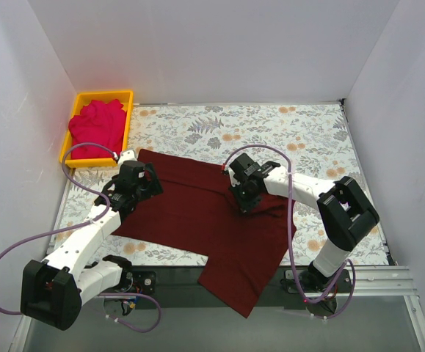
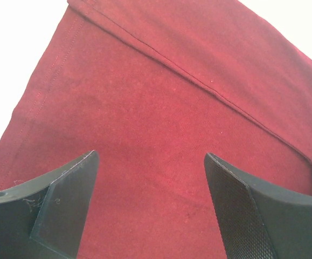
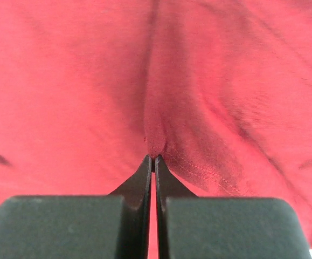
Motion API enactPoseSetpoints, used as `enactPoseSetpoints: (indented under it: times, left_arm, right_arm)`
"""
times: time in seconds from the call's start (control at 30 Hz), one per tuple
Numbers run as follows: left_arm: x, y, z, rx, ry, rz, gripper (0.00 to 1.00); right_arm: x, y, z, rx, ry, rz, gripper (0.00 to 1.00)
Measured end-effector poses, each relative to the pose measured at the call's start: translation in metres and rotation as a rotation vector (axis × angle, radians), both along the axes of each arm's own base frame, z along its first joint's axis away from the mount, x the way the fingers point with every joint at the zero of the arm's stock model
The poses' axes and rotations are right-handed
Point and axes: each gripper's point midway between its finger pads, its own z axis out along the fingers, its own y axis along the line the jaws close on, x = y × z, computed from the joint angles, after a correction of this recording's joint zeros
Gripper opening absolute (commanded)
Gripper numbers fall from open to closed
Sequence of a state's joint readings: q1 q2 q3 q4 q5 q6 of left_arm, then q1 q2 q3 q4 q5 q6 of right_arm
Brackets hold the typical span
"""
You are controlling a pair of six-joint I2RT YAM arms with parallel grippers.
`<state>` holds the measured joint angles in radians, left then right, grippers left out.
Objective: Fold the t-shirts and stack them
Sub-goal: Fold the tshirt
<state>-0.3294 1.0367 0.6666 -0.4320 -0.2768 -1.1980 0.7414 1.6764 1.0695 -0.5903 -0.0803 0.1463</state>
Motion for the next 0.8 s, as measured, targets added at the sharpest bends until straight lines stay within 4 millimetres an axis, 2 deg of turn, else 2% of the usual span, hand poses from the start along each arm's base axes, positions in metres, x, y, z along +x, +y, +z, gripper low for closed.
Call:
enactPoseSetpoints:
  times: [0.17,0.37,0.4,0.43,0.6,0.73,0.8]
  left_arm:
    - [0.000,-0.001,-0.001,0.000,0.004,-0.005,0.79]
    - [0.000,-0.001,-0.001,-0.001,0.004,-0.009,0.79]
    - [0.000,-0.001,-0.001,-0.001,0.005,-0.010,0.79]
    - [-0.001,-0.002,-0.001,-0.004,0.006,-0.012,0.79]
    - [-0.001,-0.005,-0.003,-0.013,0.015,-0.025,0.79]
    - [-0.001,-0.006,-0.003,-0.016,0.016,-0.028,0.79]
    - [-0.001,-0.006,-0.003,-0.016,0.016,-0.029,0.79]
  right_arm:
    - [-0.011,0.016,0.007,0.061,0.065,-0.046,0.02]
    - [-0.017,0.031,0.014,0.108,0.115,-0.090,0.10]
    - [-0.019,0.034,0.013,0.111,0.125,-0.091,0.14]
    - [-0.021,0.037,0.012,0.115,0.135,-0.092,0.24]
    - [-0.029,0.046,0.013,0.141,0.167,-0.079,0.45]
    - [-0.024,0.041,0.025,0.156,0.109,-0.093,0.57]
    - [-0.014,0.031,0.039,0.180,0.049,-0.132,0.58]
